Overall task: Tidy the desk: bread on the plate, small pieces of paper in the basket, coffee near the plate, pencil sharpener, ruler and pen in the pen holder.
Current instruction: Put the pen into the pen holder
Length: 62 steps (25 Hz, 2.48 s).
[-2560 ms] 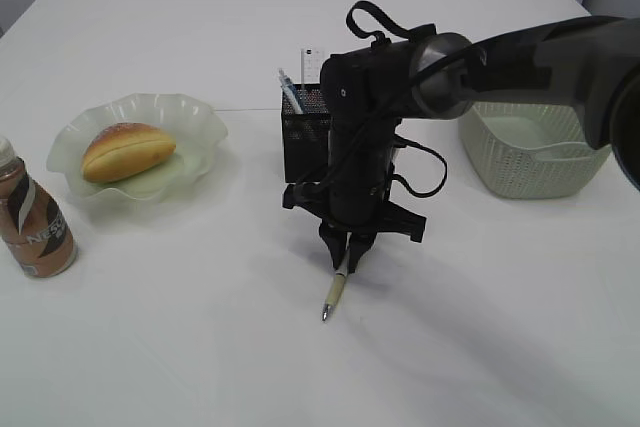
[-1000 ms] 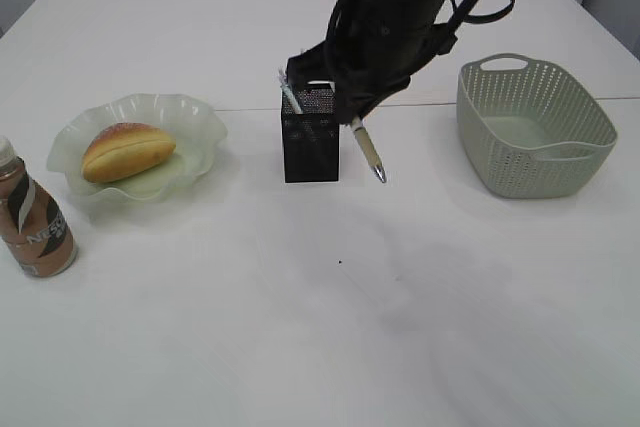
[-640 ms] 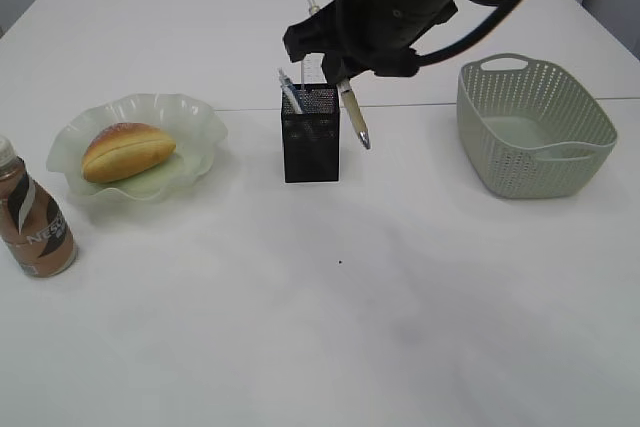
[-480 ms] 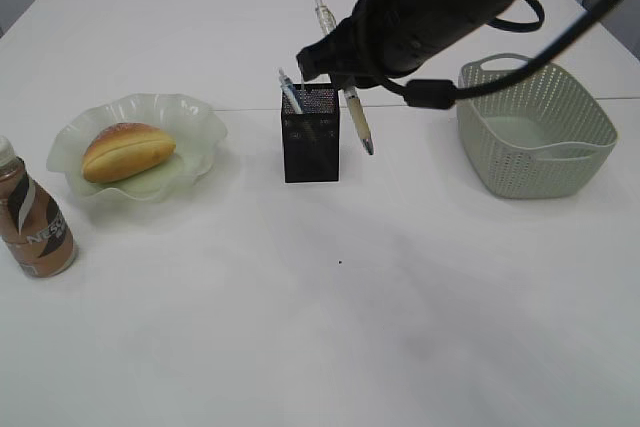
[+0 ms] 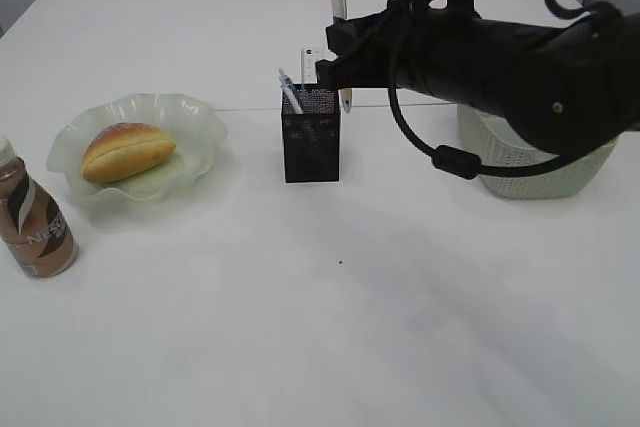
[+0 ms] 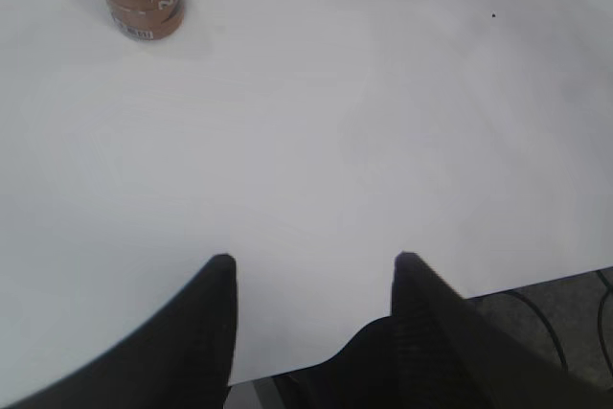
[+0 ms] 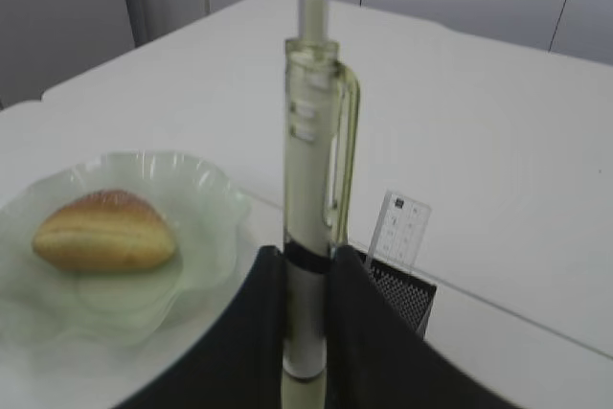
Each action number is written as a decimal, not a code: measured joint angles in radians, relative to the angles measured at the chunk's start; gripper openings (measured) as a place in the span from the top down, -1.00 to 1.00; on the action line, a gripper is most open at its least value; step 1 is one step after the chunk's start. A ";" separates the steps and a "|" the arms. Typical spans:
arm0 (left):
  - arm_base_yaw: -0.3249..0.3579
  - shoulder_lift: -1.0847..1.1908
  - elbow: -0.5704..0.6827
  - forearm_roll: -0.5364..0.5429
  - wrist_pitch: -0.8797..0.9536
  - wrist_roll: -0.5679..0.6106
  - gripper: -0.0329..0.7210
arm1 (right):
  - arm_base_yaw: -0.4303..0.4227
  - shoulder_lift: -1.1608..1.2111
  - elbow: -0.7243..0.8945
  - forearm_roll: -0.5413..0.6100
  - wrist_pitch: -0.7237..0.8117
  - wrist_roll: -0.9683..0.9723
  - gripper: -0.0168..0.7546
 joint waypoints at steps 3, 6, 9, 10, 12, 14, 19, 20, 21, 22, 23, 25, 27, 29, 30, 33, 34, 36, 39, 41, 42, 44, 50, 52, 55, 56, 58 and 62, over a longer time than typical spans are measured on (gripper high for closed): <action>0.000 0.000 0.000 -0.002 0.000 0.000 -0.09 | -0.015 0.067 0.000 0.006 -0.151 -0.019 0.75; 0.000 0.000 0.000 -0.020 0.000 0.000 -0.09 | -0.019 0.123 0.002 0.030 -0.271 -0.078 0.75; 0.000 0.000 0.000 -0.033 0.000 0.000 -0.09 | -0.019 0.168 -0.018 0.109 -0.325 -0.118 0.75; 0.000 0.000 0.000 -0.034 0.000 0.000 -0.08 | -0.019 0.184 -0.033 0.133 -0.333 -0.124 0.75; 0.000 0.000 0.000 -0.034 0.000 0.000 -0.08 | -0.019 0.215 -0.073 0.152 -0.340 -0.129 0.75; 0.000 0.000 0.000 -0.036 0.000 0.000 -0.07 | -0.019 0.242 -0.118 0.157 -0.343 -0.130 0.75; 0.000 0.000 0.000 -0.036 0.000 0.000 -0.07 | -0.019 0.306 -0.248 0.157 -0.324 -0.131 0.75; 0.000 0.000 0.000 -0.036 0.000 0.000 -0.07 | -0.019 0.315 -0.265 0.157 -0.314 -0.133 0.75; 0.000 0.000 0.000 -0.036 0.000 0.000 -0.07 | -0.019 0.325 -0.280 0.157 -0.301 -0.133 0.75; 0.000 0.000 0.000 -0.036 0.000 0.000 -0.06 | -0.019 0.338 -0.297 0.157 -0.287 -0.133 0.75; 0.000 0.000 0.000 -0.036 0.000 0.000 -0.06 | -0.019 0.347 -0.309 0.157 -0.276 -0.133 0.75; 0.000 0.000 0.000 -0.038 0.000 0.000 -0.05 | -0.019 0.369 -0.324 0.157 -0.263 -0.133 0.75; 0.000 0.000 0.000 -0.040 0.000 0.000 -0.05 | -0.019 0.392 -0.334 0.157 -0.252 -0.135 0.75; 0.000 0.000 0.000 -0.044 0.000 0.000 -0.05 | -0.019 0.419 -0.343 0.157 -0.248 -0.142 0.75; 0.000 0.000 0.000 -0.045 0.000 0.000 -0.05 | -0.019 0.428 -0.349 0.157 -0.246 -0.144 0.75; 0.000 0.000 0.000 -0.047 0.000 0.000 -0.05 | -0.019 0.452 -0.369 0.157 -0.243 -0.148 0.75; 0.000 0.000 0.000 -0.048 0.000 0.000 -0.05 | -0.019 0.454 -0.371 0.157 -0.243 -0.148 0.75; 0.000 0.000 0.000 -0.047 0.000 0.000 -0.05 | -0.019 0.458 -0.377 0.157 -0.235 -0.149 0.75; 0.000 0.000 0.000 -0.047 0.000 0.000 -0.05 | -0.019 0.460 -0.379 0.157 -0.209 -0.151 0.75; 0.000 0.000 0.000 -0.047 0.000 0.000 -0.05 | -0.019 0.464 -0.379 0.159 -0.200 -0.151 0.75; 0.000 0.000 0.000 -0.047 0.000 0.000 -0.04 | -0.019 0.468 -0.379 0.159 -0.196 -0.151 0.75; 0.000 0.000 0.000 -0.047 0.000 0.000 -0.04 | -0.019 0.471 -0.379 0.167 -0.181 -0.151 0.75; 0.000 0.000 0.000 -0.047 0.000 0.000 -0.04 | -0.019 0.472 -0.382 0.196 -0.169 -0.169 0.75; 0.000 0.000 0.000 -0.047 0.000 0.000 -0.04 | -0.019 0.472 -0.384 0.197 -0.166 -0.172 0.75; 0.000 0.000 0.000 -0.047 0.000 0.000 -0.04 | -0.019 0.472 -0.384 0.200 -0.161 -0.176 0.72; 0.000 0.000 0.000 -0.047 0.000 0.000 -0.04 | -0.019 0.472 -0.384 0.200 -0.160 -0.179 0.70; 0.000 0.000 0.000 -0.047 0.000 0.000 -0.04 | -0.019 0.472 -0.384 0.200 -0.160 -0.188 0.66; 0.000 0.000 0.000 -0.049 0.000 0.000 -0.04 | -0.019 0.472 -0.388 0.200 -0.150 -0.190 0.49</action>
